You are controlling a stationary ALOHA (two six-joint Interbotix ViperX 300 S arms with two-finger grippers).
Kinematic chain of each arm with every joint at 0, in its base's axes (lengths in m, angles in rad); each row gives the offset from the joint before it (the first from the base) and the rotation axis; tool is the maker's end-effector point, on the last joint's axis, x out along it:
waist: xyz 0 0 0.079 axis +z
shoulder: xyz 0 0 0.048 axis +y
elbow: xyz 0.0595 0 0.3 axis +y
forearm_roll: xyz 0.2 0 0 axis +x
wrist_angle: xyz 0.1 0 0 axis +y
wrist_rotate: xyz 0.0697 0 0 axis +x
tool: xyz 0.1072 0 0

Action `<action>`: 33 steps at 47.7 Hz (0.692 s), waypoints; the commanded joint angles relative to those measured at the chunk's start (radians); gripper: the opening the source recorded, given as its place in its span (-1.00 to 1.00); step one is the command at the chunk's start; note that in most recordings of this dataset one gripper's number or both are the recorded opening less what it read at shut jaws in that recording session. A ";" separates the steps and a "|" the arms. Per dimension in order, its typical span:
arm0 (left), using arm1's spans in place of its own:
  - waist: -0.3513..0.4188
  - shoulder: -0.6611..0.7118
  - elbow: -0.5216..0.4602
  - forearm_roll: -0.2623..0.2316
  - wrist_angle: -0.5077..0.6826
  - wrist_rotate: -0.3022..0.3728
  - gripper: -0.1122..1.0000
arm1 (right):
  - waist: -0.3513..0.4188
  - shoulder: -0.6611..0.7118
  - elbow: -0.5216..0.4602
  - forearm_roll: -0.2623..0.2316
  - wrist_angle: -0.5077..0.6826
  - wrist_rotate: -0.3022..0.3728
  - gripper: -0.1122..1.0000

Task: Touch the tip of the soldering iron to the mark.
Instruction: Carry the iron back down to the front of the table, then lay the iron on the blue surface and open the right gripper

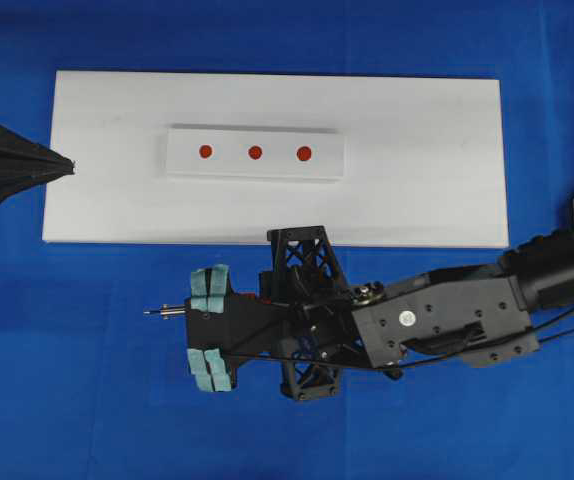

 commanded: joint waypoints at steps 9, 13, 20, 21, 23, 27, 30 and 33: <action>-0.002 0.003 -0.012 0.002 -0.008 -0.003 -0.80 | -0.003 0.029 0.055 0.052 -0.153 0.009 -0.68; 0.000 0.003 -0.012 0.000 -0.008 -0.003 -0.80 | -0.003 0.048 0.081 0.074 -0.219 0.011 -0.69; -0.002 0.003 -0.012 0.000 -0.005 -0.003 -0.80 | -0.003 0.092 0.118 0.117 -0.331 0.011 -0.68; -0.002 0.003 -0.012 0.000 -0.005 -0.002 -0.80 | -0.003 0.098 0.121 0.124 -0.345 0.009 -0.68; -0.002 0.003 -0.012 0.000 -0.005 -0.002 -0.80 | -0.003 0.109 0.127 0.135 -0.368 0.009 -0.69; -0.002 0.003 -0.012 0.000 -0.005 -0.003 -0.80 | -0.002 0.129 0.138 0.156 -0.405 0.009 -0.68; 0.000 0.003 -0.012 0.000 -0.005 -0.002 -0.80 | -0.002 0.138 0.149 0.166 -0.426 0.009 -0.68; 0.000 0.003 -0.012 0.000 -0.005 -0.002 -0.80 | -0.002 0.137 0.152 0.169 -0.440 0.009 -0.68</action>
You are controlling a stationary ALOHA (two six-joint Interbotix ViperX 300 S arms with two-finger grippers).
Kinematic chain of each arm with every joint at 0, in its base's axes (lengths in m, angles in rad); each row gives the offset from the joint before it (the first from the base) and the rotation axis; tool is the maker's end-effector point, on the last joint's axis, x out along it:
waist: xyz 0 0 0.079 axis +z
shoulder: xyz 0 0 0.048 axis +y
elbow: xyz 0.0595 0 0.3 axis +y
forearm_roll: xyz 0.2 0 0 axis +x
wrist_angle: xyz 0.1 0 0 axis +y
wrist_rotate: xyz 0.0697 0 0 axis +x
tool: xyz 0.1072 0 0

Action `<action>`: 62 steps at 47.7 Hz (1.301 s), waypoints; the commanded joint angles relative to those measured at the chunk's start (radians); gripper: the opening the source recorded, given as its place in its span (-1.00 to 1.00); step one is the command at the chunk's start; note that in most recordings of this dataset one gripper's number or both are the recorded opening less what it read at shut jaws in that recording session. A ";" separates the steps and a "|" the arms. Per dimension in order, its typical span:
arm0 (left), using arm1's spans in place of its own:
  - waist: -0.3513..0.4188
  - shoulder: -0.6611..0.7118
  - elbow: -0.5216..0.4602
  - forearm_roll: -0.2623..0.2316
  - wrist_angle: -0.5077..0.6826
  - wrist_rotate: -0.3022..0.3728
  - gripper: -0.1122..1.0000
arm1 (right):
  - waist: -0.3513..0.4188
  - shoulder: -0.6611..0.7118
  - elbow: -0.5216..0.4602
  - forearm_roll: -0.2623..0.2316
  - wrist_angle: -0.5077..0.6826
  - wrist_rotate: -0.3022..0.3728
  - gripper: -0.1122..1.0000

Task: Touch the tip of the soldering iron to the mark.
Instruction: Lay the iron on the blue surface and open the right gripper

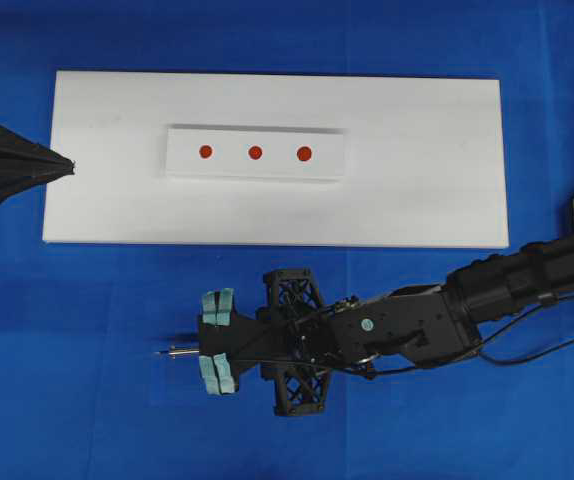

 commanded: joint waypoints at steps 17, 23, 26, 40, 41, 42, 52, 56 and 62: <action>-0.002 0.003 -0.011 0.000 0.000 -0.002 -0.80 | -0.005 -0.015 0.011 0.006 -0.060 0.002 -0.68; -0.003 0.003 -0.012 0.000 0.000 -0.002 -0.80 | -0.008 -0.015 0.011 0.006 -0.066 0.002 -0.68; -0.003 0.003 -0.011 0.002 0.002 0.000 -0.80 | -0.008 -0.017 0.011 0.006 -0.066 0.002 -0.64; -0.003 0.002 -0.012 0.000 0.011 -0.002 -0.80 | -0.008 -0.017 0.011 0.003 -0.069 0.000 0.76; -0.003 0.002 -0.011 0.000 0.011 -0.002 -0.80 | -0.008 -0.017 0.011 0.003 -0.069 0.000 0.83; -0.003 0.002 -0.011 0.000 0.009 -0.002 -0.80 | -0.008 -0.018 0.011 0.002 -0.066 -0.003 0.85; -0.002 -0.006 -0.011 0.000 0.012 -0.002 -0.80 | -0.008 -0.077 0.011 -0.002 -0.025 -0.006 0.70; -0.003 -0.008 -0.011 0.000 0.015 -0.002 -0.80 | -0.008 -0.132 0.011 -0.011 0.025 -0.008 0.70; -0.003 -0.012 -0.011 0.000 0.018 -0.002 -0.80 | -0.008 -0.216 0.009 -0.029 0.110 -0.008 0.70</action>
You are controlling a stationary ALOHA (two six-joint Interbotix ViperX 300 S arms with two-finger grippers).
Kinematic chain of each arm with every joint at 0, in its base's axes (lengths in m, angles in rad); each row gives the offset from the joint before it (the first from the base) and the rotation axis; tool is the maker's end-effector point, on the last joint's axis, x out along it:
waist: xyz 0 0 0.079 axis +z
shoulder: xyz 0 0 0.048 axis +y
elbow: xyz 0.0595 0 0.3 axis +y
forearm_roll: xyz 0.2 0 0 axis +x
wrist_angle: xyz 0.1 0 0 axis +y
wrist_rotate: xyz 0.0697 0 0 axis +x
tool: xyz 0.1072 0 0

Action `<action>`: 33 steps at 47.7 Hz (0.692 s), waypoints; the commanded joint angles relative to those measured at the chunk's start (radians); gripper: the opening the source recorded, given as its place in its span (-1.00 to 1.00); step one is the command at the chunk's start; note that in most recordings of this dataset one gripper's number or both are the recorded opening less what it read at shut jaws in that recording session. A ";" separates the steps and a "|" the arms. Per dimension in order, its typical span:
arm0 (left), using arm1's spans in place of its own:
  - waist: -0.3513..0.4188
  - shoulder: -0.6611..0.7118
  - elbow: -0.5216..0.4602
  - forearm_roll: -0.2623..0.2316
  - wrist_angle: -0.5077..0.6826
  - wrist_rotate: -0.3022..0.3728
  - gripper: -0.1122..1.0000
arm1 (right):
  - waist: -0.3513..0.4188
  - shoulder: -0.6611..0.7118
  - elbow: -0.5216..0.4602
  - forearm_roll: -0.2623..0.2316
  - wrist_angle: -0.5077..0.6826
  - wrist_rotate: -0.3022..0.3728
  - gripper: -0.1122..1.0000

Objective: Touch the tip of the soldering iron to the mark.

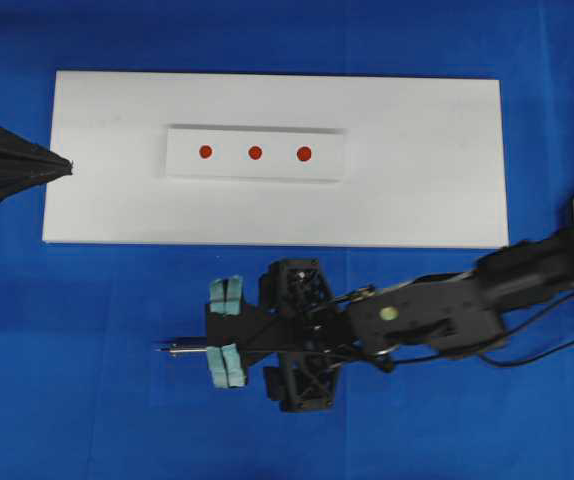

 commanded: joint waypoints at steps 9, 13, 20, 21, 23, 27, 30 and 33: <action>-0.006 -0.003 -0.009 0.002 0.000 -0.002 -0.80 | -0.002 -0.187 -0.008 -0.043 0.121 -0.002 0.70; -0.008 -0.003 -0.008 0.000 0.000 0.000 -0.80 | -0.005 -0.189 -0.008 -0.058 0.123 -0.002 0.70; -0.008 -0.003 -0.009 0.000 0.002 0.000 -0.80 | -0.049 -0.189 -0.009 -0.098 0.126 -0.002 0.69; -0.006 -0.003 -0.009 0.000 0.002 0.000 -0.80 | -0.060 -0.189 -0.008 -0.104 0.126 -0.002 0.69; -0.008 -0.005 -0.009 0.000 0.000 0.000 -0.80 | -0.084 -0.189 -0.008 -0.115 0.126 -0.008 0.69; -0.008 -0.003 -0.009 0.000 0.002 -0.002 -0.80 | -0.140 -0.192 -0.008 -0.133 0.129 -0.014 0.69; -0.008 -0.005 -0.009 0.000 0.002 -0.002 -0.80 | -0.184 -0.193 -0.008 -0.143 0.129 -0.025 0.69; -0.009 -0.005 -0.009 0.000 0.002 -0.002 -0.80 | -0.235 -0.196 -0.008 -0.144 0.129 -0.051 0.69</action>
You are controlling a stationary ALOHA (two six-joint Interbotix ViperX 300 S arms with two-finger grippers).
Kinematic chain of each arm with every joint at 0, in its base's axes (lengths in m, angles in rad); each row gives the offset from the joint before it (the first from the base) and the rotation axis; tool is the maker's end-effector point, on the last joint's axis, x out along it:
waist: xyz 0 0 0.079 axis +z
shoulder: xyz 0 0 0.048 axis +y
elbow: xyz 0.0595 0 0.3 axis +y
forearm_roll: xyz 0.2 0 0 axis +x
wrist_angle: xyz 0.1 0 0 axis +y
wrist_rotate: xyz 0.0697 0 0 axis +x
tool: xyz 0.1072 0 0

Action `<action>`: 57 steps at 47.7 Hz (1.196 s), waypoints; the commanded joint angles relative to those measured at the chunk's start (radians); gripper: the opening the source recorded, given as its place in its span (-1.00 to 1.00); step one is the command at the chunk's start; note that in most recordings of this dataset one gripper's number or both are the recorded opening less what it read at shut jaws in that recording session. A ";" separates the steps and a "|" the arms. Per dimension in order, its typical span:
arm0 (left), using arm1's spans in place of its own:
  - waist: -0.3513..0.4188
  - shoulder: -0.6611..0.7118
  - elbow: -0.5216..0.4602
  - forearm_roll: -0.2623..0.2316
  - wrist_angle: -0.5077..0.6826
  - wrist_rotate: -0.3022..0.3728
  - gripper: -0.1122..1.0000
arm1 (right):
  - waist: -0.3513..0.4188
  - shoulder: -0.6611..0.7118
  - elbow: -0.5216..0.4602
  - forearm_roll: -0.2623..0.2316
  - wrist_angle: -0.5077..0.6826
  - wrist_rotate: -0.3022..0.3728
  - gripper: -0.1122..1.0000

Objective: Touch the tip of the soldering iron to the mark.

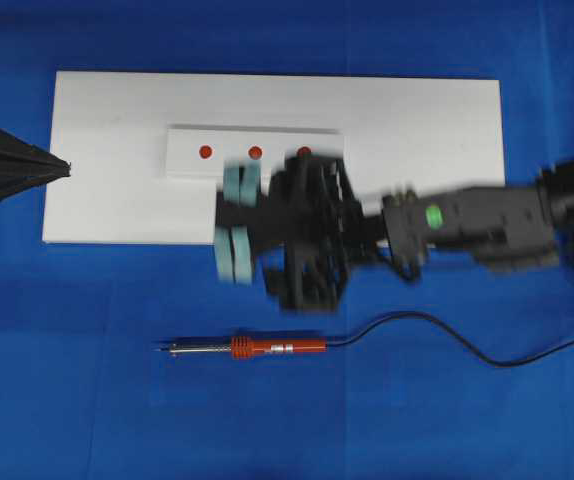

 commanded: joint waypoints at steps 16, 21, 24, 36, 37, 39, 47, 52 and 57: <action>-0.005 0.003 -0.009 0.002 -0.005 -0.005 -0.80 | -0.164 -0.063 -0.008 -0.002 -0.009 -0.092 0.69; -0.005 0.003 -0.009 0.000 -0.005 -0.005 -0.80 | -0.160 -0.132 0.028 -0.003 0.000 -0.095 0.69; -0.005 0.003 -0.011 0.000 -0.005 -0.005 -0.80 | -0.160 -0.189 0.069 -0.003 -0.003 -0.092 0.69; -0.005 0.003 -0.011 0.002 -0.005 -0.003 -0.80 | -0.160 -0.515 0.344 -0.002 -0.106 -0.069 0.68; -0.005 0.003 -0.011 0.000 -0.005 -0.003 -0.80 | -0.160 -0.543 0.365 0.000 -0.114 -0.067 0.68; -0.005 0.003 -0.011 0.000 -0.005 -0.003 -0.80 | -0.160 -0.598 0.407 0.002 -0.132 -0.063 0.68; -0.005 0.000 -0.011 0.000 -0.005 -0.003 -0.80 | -0.160 -0.818 0.551 0.003 -0.164 -0.057 0.68; -0.005 -0.002 -0.011 0.002 -0.006 -0.003 -0.80 | -0.160 -0.928 0.618 0.005 -0.164 -0.057 0.68; -0.005 -0.005 -0.011 0.000 -0.005 -0.002 -0.80 | -0.160 -1.023 0.681 0.003 -0.176 -0.057 0.68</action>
